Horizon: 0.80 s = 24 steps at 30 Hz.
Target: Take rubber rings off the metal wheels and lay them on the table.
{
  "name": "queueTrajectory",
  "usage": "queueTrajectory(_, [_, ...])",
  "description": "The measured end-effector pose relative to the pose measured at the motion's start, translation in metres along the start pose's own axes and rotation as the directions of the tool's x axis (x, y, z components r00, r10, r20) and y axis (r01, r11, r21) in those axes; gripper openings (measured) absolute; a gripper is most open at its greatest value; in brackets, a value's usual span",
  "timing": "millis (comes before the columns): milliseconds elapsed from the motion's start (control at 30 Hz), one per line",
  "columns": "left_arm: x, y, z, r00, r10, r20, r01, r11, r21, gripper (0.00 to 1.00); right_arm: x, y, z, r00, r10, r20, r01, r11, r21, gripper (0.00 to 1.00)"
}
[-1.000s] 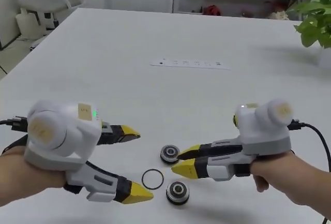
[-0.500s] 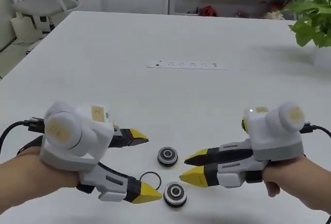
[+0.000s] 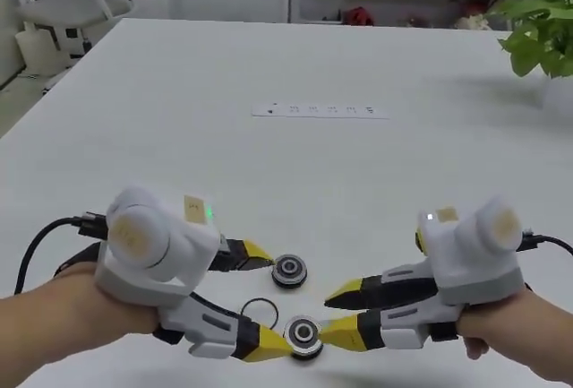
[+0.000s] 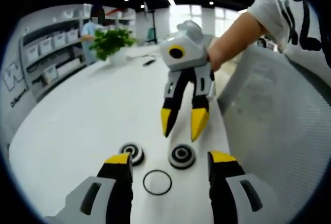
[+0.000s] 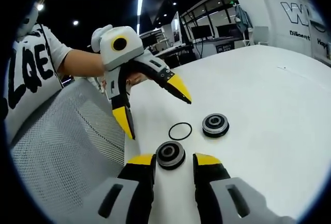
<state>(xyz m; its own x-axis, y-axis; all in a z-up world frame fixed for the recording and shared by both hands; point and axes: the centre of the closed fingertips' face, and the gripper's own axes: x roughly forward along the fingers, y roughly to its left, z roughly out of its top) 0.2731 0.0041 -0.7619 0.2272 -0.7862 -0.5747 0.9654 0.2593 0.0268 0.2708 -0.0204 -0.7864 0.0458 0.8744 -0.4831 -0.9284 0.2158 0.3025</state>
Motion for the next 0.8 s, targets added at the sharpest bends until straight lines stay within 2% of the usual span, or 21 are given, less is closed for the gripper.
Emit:
queueTrajectory(200, [0.008, -0.007, -0.003, 0.9995, -0.028, -0.015, 0.028, 1.000, 0.001, 0.54, 0.002, 0.002, -0.008, 0.9998, 0.003, -0.021, -0.004, 0.999, -0.043, 0.25])
queueTrajectory(400, [0.015, -0.012, -0.005, 0.9980, -0.056, -0.030, 0.056, 0.998, -0.002, 0.45, 0.006, 0.004, -0.014, 0.9992, 0.009, -0.040, -0.012, 0.998, -0.068, 0.24])
queueTrajectory(633, [0.021, -0.015, -0.007, 0.9971, -0.069, -0.032, 0.068, 0.998, -0.015, 0.37, 0.010, 0.002, -0.016, 0.9990, 0.004, -0.044, -0.008, 0.996, -0.090, 0.23])
queueTrajectory(800, [0.024, -0.016, -0.009, 0.9965, -0.071, -0.045, 0.071, 0.997, 0.006, 0.28, 0.013, 0.003, -0.018, 0.9987, 0.007, -0.051, -0.012, 0.995, -0.101, 0.23])
